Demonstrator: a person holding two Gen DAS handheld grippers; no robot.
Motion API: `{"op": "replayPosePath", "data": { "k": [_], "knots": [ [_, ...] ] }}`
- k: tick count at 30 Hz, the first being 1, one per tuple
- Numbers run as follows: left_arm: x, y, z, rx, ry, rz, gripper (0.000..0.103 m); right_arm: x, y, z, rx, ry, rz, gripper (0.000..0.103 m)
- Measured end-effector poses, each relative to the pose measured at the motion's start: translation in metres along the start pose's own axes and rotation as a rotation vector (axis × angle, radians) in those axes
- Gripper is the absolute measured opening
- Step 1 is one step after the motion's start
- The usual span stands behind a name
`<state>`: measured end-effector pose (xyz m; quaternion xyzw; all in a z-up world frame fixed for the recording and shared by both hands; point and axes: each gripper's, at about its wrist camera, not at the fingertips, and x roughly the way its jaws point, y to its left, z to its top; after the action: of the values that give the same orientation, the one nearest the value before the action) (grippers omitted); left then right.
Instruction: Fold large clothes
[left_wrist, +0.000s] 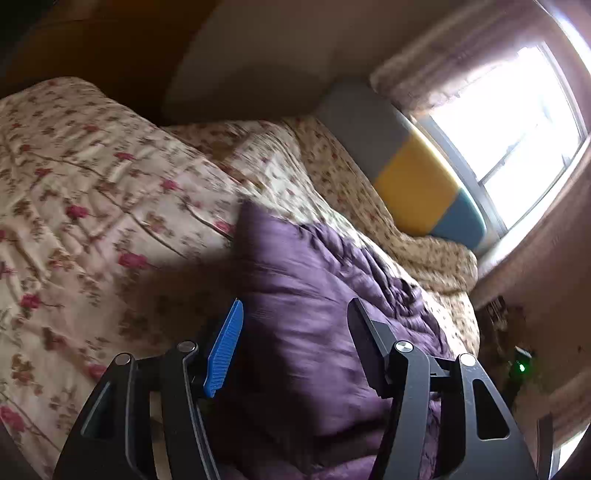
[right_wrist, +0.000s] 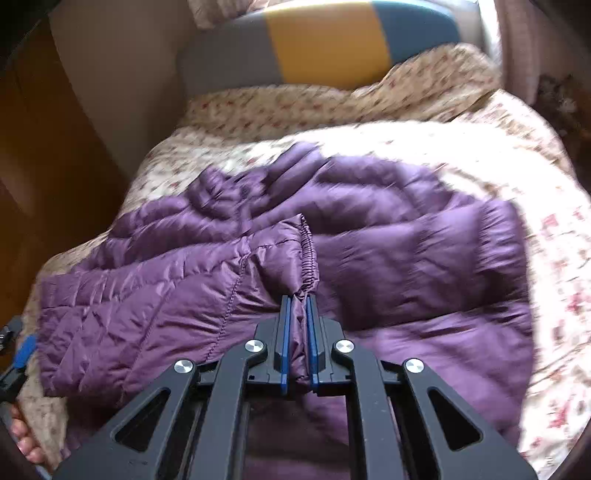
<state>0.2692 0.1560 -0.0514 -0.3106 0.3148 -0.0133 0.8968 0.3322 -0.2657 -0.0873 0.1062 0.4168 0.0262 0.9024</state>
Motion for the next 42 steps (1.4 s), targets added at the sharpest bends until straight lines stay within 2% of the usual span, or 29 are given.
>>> {"op": "replayPosePath", "data": {
  "k": [4,9,15,17,19,21,24,26,28,30,33,34,36,39,40,41,42],
  "knots": [
    [-0.003,0.009,0.001,-0.007,-0.012,0.013,0.056,-0.011,-0.021,-0.001,0.038,-0.032,-0.100,0.007],
    [0.012,-0.017,-0.008,0.101,0.020,0.024,0.055,-0.021,-0.044,-0.006,0.075,-0.037,-0.190,0.007],
    [0.037,-0.053,-0.019,0.255,0.056,0.033,0.055,-0.015,-0.063,-0.013,0.093,-0.008,-0.199,0.007],
    [0.052,-0.063,-0.024,0.328,0.096,0.076,0.055,-0.010,-0.064,-0.015,0.089,-0.002,-0.211,0.007],
    [0.079,-0.061,-0.031,0.358,0.194,0.145,0.055,-0.005,-0.066,-0.018,0.091,0.006,-0.231,0.007],
    [0.099,-0.049,-0.036,0.340,0.253,0.193,0.055,0.003,-0.065,-0.021,0.091,0.015,-0.254,0.007],
    [0.101,-0.036,-0.040,0.287,0.233,0.145,0.056,0.013,-0.063,-0.025,0.062,0.023,-0.294,0.007],
    [0.087,-0.025,-0.037,0.207,0.200,0.079,0.056,0.017,-0.063,-0.028,0.054,0.017,-0.298,0.007],
    [0.073,-0.014,-0.033,0.156,0.177,0.056,0.056,0.019,-0.061,-0.030,0.039,0.012,-0.305,0.007],
    [0.056,0.001,-0.025,0.120,0.145,0.107,0.056,0.020,-0.059,-0.031,0.025,0.010,-0.312,0.007],
    [0.038,0.018,-0.019,0.136,0.113,0.210,0.056,0.020,-0.057,-0.031,0.022,0.011,-0.315,0.008],
    [0.034,0.022,-0.019,0.148,0.114,0.229,0.056,0.020,-0.058,-0.031,0.023,0.011,-0.314,0.008],
    [0.028,0.027,-0.018,0.161,0.120,0.221,0.056,0.018,-0.056,-0.029,0.027,0.014,-0.312,0.010],
    [0.022,0.019,-0.017,0.193,0.096,0.188,0.056,0.013,-0.055,-0.026,0.027,0.014,-0.317,0.015],
    [0.024,0.014,-0.018,0.198,0.091,0.171,0.056,0.010,-0.055,-0.026,0.030,0.010,-0.314,0.019],
    [0.025,0.009,-0.018,0.209,0.089,0.158,0.056,0.005,-0.053,-0.025,0.031,0.001,-0.304,0.034],
    [0.029,0.000,-0.017,0.228,0.087,0.148,0.056,0.002,-0.052,-0.023,0.029,-0.009,-0.303,0.043]
  ]
}}
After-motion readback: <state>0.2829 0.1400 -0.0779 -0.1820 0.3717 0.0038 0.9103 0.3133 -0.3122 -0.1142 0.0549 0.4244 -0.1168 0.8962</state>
